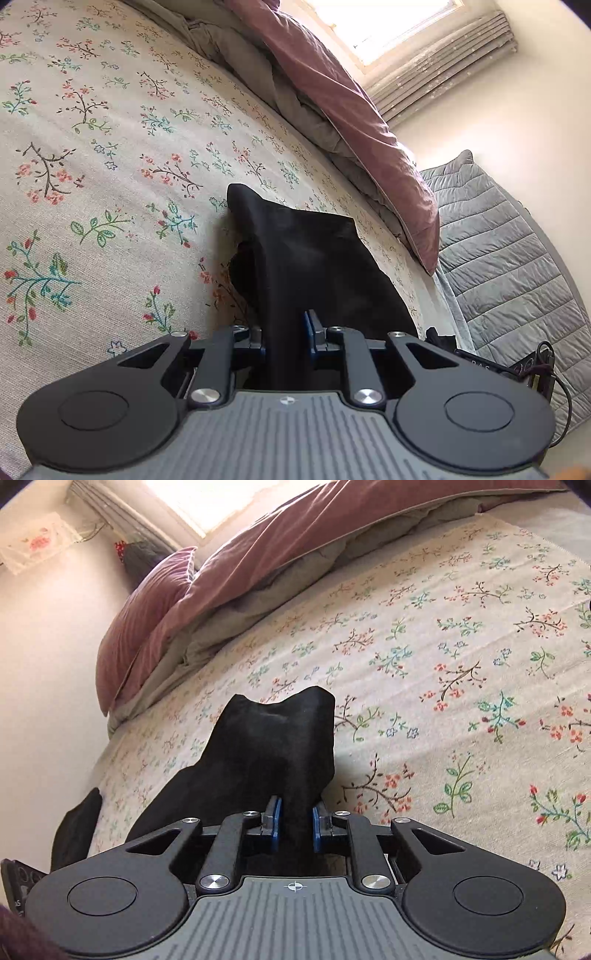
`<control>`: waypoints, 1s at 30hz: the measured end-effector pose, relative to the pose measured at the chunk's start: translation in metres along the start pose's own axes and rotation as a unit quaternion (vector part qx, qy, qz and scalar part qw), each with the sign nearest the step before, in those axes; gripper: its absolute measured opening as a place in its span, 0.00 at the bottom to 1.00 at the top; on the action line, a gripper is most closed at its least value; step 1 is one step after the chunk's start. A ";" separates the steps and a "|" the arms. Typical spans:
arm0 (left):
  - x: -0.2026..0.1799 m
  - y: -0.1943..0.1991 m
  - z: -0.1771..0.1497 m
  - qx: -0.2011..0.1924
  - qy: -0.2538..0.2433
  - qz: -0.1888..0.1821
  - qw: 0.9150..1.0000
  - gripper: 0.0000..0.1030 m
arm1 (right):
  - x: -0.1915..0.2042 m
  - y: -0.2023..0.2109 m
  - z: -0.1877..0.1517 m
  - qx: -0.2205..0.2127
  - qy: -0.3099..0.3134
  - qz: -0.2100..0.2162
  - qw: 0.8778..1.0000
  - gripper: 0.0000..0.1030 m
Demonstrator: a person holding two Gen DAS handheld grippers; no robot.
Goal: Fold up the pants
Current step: 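Lay the folded pants flat and open the left tool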
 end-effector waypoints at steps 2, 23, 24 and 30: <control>0.000 -0.007 0.001 -0.003 -0.020 0.034 0.999 0.34 | -0.007 -0.002 0.006 -0.006 -0.006 -0.001 1.000 0.19; -0.031 0.062 -0.030 -0.008 -0.186 0.247 0.951 0.82 | 0.032 0.061 -0.033 -0.021 0.127 -0.071 0.989 0.83; -0.033 0.066 -0.036 -0.005 -0.188 0.248 0.950 0.83 | 0.035 0.067 -0.037 -0.022 0.133 -0.073 0.988 0.85; -0.049 0.081 -0.062 0.004 -0.206 0.269 0.941 0.95 | 0.034 0.092 -0.059 -0.018 0.151 -0.093 0.984 0.86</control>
Point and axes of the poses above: each gripper's, at about its wrist camera, not at the fingertips, and y roughly against the way its jaws point, x to its left, z to its top, the point moved 9 cm from there along -y, roughly the way its jaws point, and after that the axes turned 2 degrees about -x, right-handed, at the moved point
